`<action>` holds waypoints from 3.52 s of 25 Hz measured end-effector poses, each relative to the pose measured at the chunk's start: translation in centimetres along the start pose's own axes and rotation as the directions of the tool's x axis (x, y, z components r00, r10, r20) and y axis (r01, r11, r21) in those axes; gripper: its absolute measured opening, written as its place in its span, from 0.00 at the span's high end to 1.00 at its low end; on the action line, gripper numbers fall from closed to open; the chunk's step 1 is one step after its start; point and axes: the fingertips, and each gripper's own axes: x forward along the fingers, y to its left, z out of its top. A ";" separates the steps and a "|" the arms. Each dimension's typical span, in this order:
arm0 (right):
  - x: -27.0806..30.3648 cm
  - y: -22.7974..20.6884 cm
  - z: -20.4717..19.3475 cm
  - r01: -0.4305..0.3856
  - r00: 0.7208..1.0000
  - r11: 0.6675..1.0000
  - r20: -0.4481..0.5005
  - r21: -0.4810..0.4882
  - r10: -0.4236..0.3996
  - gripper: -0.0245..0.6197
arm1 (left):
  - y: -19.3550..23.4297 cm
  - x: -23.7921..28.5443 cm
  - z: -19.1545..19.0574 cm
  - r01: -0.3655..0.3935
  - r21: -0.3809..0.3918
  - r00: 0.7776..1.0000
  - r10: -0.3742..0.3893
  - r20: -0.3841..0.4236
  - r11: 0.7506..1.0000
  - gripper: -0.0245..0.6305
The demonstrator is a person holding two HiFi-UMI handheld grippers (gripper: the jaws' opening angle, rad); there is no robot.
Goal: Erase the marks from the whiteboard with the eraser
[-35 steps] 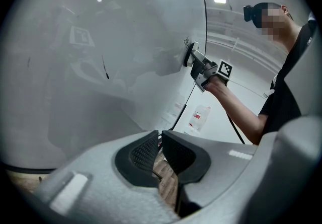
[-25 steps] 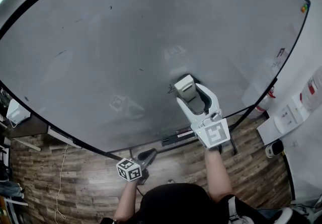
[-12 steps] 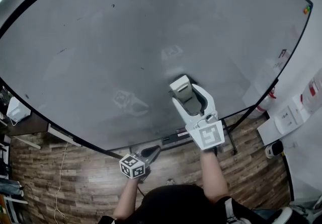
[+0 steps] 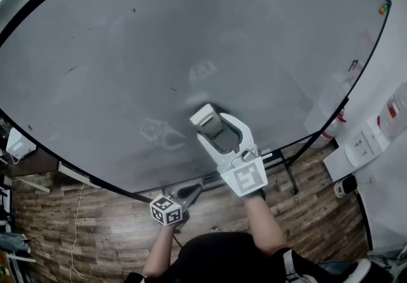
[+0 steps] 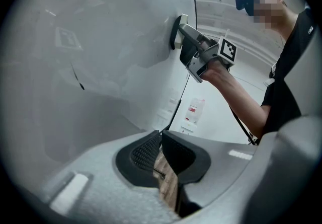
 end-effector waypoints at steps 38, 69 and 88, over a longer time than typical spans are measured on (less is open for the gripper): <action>-5.6 -9.3 -3.4 0.169 0.985 0.981 -0.050 0.092 -0.165 0.57 | -1.3 -0.8 -0.4 -0.031 -0.011 0.999 0.031 0.013 0.999 0.93; -12.7 -0.1 -13.1 -0.171 0.966 0.935 -0.134 0.312 0.222 0.57 | -4.8 1.6 -0.7 -0.095 -0.047 0.994 0.097 0.045 0.994 0.93; -21.1 6.8 -16.5 -0.260 0.907 0.849 -0.187 0.460 0.378 0.57 | -8.9 1.3 -2.7 -0.118 -0.068 0.991 0.122 0.061 0.991 0.93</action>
